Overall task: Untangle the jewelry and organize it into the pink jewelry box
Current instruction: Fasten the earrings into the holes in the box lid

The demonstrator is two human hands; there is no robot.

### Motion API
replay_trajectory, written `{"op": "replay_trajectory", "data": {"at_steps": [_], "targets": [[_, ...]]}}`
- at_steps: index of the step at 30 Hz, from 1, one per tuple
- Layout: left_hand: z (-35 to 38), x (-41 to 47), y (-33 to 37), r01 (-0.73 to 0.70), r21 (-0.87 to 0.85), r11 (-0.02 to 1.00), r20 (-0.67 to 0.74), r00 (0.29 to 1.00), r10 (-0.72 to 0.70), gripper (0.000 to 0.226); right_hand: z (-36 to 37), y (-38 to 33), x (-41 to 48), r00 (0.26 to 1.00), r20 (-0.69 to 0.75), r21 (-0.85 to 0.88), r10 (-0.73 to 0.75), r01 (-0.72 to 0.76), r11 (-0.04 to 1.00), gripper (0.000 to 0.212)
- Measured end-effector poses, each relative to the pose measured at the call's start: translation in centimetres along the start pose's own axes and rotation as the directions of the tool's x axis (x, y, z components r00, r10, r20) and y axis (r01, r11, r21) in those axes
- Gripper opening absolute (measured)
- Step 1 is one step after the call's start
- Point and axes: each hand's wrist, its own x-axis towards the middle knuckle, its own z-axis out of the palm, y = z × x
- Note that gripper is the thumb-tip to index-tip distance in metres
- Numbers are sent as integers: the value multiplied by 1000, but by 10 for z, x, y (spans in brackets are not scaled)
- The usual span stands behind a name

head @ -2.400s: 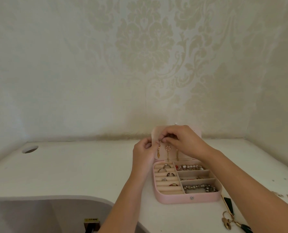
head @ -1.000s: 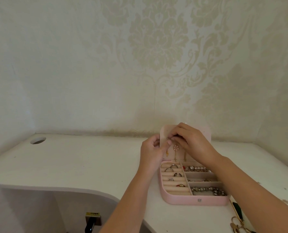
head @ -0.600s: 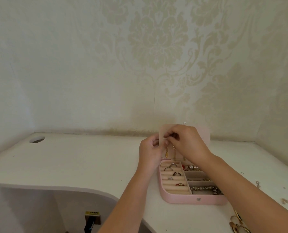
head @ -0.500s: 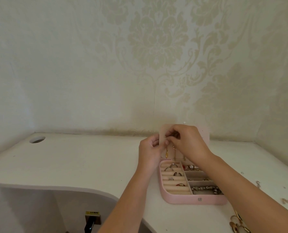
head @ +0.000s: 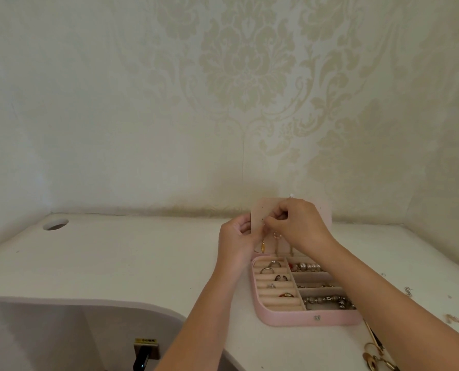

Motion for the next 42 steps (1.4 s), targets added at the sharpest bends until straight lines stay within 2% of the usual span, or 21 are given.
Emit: {"op": "replay_trajectory", "data": {"at_steps": [19, 23, 30, 33, 38, 42], "targets": [[3, -1, -1, -45, 132, 990, -71, 996, 55, 20, 1, -11, -9, 995, -72, -2, 63, -63, 998, 8], [4, -2, 2, -95, 194, 976, -75, 991, 111, 18, 0, -18, -12, 994, -91, -63, 54, -60, 996, 13], [1, 1, 4, -115, 252, 961, -50, 990, 131, 30, 4, -23, -15, 992, -127, -111, -15, 1, 994, 22], [1, 2, 3, -121, 262, 958, -56, 989, 140, 23, 4, -17, -11, 994, -103, -112, -27, 16, 994, 13], [3, 0, 2, -80, 187, 979, -54, 994, 92, 12, -26, -3, -8, 999, -1, -21, -39, 39, 999, 15], [5, -2, 5, -69, 120, 990, -77, 994, 79, 12, -72, 23, -14, 998, 37, 111, 44, -48, 993, 20]]}}
